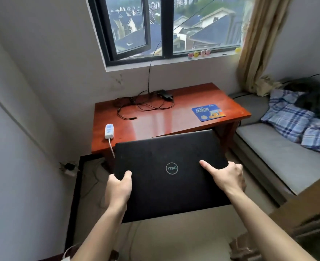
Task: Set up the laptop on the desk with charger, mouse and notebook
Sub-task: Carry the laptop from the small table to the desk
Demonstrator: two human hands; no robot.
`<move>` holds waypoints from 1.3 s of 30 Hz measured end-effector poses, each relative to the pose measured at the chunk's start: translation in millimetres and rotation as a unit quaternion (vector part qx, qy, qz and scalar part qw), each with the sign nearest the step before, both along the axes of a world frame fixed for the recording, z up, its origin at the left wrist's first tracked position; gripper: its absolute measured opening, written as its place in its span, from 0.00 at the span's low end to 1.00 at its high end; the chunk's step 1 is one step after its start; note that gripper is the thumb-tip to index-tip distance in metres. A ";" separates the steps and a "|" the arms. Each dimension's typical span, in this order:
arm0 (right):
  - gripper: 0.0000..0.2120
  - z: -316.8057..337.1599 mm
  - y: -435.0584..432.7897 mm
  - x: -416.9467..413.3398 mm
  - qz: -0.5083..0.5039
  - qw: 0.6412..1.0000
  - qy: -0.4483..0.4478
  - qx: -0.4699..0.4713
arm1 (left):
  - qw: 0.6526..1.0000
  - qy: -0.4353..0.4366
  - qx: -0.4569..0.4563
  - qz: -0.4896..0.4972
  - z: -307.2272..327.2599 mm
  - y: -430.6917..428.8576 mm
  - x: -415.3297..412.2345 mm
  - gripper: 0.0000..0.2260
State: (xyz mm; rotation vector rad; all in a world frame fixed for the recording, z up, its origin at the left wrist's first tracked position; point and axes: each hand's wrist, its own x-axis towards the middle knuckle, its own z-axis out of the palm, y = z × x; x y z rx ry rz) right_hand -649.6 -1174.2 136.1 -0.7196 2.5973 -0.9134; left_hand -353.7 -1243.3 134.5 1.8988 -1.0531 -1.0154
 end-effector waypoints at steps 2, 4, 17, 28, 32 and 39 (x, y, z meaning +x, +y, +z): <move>0.51 -6.5 -31.3 -24.3 -0.016 1.000 -0.004 0.005 | 1.000 -0.001 0.001 -0.015 -7.0 -39.5 -25.8 0.14; 0.50 -19.9 -65.2 -52.1 -0.026 1.000 -0.010 0.009 | 1.000 0.000 0.011 -0.028 -18.0 -78.7 -52.5 0.13; 0.50 -68.7 -316.8 -213.7 0.036 0.993 -0.048 0.101 | 0.993 0.000 0.121 -0.009 -49.2 -303.8 -203.5 0.13; 0.50 -126.4 -485.7 -223.1 0.051 0.982 -0.013 0.181 | 0.976 -0.022 0.217 -0.012 -120.7 -472.6 -213.2 0.32; 0.52 -147.1 -522.5 -216.9 0.045 0.980 -0.009 0.195 | 0.969 -0.017 0.247 -0.013 -145.7 -518.8 -210.1 0.33; 0.47 -169.5 -568.9 -231.4 0.067 0.974 -0.020 0.215 | 0.957 -0.066 0.280 0.022 -167.4 -564.7 -232.6 0.30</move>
